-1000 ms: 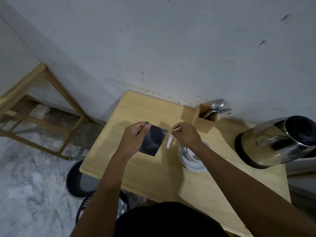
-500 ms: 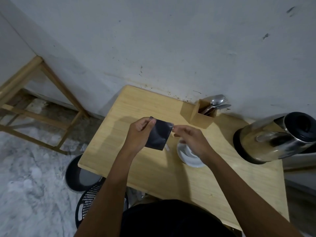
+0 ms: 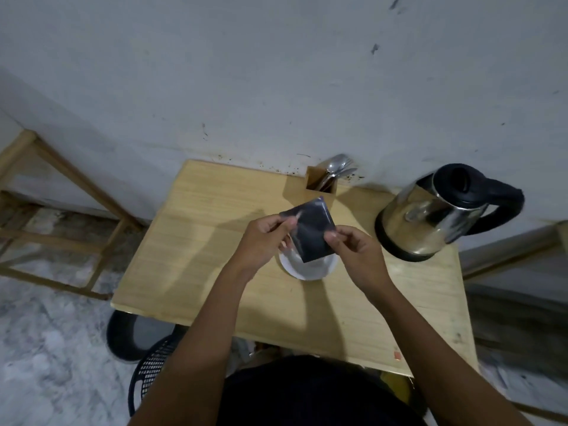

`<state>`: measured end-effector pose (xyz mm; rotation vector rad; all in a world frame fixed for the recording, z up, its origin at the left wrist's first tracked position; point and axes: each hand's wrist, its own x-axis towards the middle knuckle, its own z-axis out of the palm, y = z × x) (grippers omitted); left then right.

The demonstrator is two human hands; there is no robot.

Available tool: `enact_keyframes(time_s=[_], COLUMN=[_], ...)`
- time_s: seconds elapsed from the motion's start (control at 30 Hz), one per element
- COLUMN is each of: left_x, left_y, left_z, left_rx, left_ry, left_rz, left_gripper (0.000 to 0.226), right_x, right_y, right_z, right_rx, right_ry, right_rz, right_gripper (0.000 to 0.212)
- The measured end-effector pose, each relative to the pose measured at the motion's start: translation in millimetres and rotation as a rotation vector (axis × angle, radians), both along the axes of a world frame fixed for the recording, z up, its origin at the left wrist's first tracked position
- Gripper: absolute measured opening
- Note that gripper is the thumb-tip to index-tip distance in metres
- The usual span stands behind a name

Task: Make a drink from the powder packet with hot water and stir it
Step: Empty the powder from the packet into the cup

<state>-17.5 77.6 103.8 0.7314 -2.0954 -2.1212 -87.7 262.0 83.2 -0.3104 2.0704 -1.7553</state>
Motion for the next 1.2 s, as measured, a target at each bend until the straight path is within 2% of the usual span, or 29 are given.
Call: enact_keyframes(time_s=[0.1,0.2,0.27,0.37,0.43,0.6,0.7,0.83,1.2], left_x=[-8.5,-11.5,-10.3,-6.1,-0.9,4.9,1.8,-6.1,-7.3], left_y=[18.5,32.9,35.3,29.5,22.9,10.1,1.2,-8.8,-18.2], left_z=[-5.9,-16.6,-24.9,-46.2,-62.8,-89.5,-98.3,-105.9,-114.4], left_rx=[0.097,0.094,0.000,-0.269,-0.404,-0.551,-0.582,-0.612,-0.629], left_ry=[-0.006,-0.043,-0.058,-0.084,-0.144,-0.225,-0.257,-0.220,-0.131], left_rz=[0.016,0.002,0.001,0.045,0.029,-0.165,-0.176,-0.207,-0.258], left_gripper=[0.016,0.019,0.020,0.019,0.032,0.035,0.034,0.027,0.030], right_x=[8.1,13.9,13.4,8.9,5.4,-2.3,-6.5,-17.3,-33.5], right_y=[18.5,32.6,40.7,52.9,57.8,52.7,43.0,30.0,17.5], right_z=[-7.8,-14.2,-17.1,-20.5,-21.6,-25.3,-22.5,-10.4,1.9], right_rx=[0.000,-0.037,-0.016,0.138,0.234,0.378,0.454,0.511,0.526], right_ry=[-0.096,-0.146,-0.120,0.013,0.075,0.135,0.187,0.191,0.393], right_rz=[0.011,-0.078,-0.126,-0.109,-0.071,0.021,0.065,0.081,0.120], right_gripper=[0.015,0.012,0.011,0.003,0.003,0.007,0.012,0.039,0.039])
